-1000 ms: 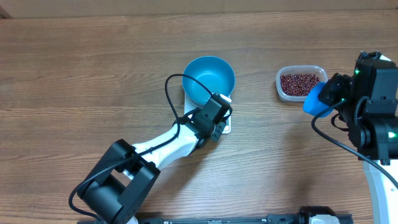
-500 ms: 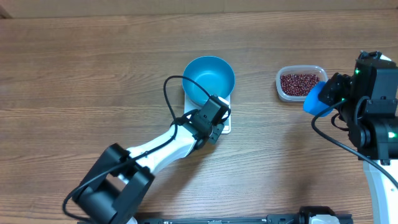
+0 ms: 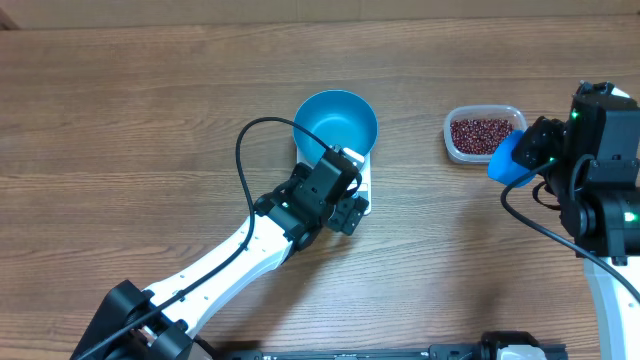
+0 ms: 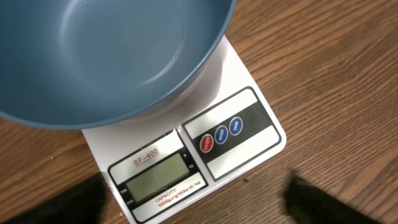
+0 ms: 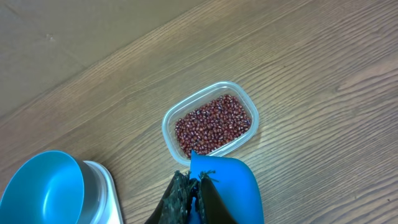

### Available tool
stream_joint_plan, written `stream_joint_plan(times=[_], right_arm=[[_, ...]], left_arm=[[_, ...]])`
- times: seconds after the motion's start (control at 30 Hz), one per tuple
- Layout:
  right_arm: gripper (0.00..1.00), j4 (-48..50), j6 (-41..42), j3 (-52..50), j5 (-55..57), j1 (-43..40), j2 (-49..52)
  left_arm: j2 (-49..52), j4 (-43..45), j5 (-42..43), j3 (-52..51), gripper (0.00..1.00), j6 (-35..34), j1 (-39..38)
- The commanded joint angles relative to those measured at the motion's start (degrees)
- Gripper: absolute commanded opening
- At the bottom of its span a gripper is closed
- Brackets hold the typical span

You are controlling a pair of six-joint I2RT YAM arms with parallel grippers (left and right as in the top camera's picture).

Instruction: Scoop item into bowl and weigh 150g on scale

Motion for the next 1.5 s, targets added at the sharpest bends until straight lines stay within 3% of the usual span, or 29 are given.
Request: stream_joint_plan(times=[0.0, 0.03, 0.7, 1.47], right_arm=[[0.04, 0.6, 0.0, 1.2, 0.2, -0.2, -0.4], [0.04, 0.5, 0.0, 1.2, 0.1, -0.2, -0.4], [0.04, 1.4, 0.0, 1.2, 0.1, -0.2, -0.4], [0.04, 1.6, 0.0, 1.2, 0.1, -0.2, -0.4]], left_arm=[[-0.9, 0.4, 0.7, -0.2, 0.26, 0.2, -0.2], [-0.9, 0.5, 0.7, -0.2, 0.04, 0.2, -0.2], [11.2, 5.1, 0.5, -0.2, 0.04, -2.0, -0.1], [15.2, 9.5, 0.4, -0.2, 0.04, 0.9, 0.0]])
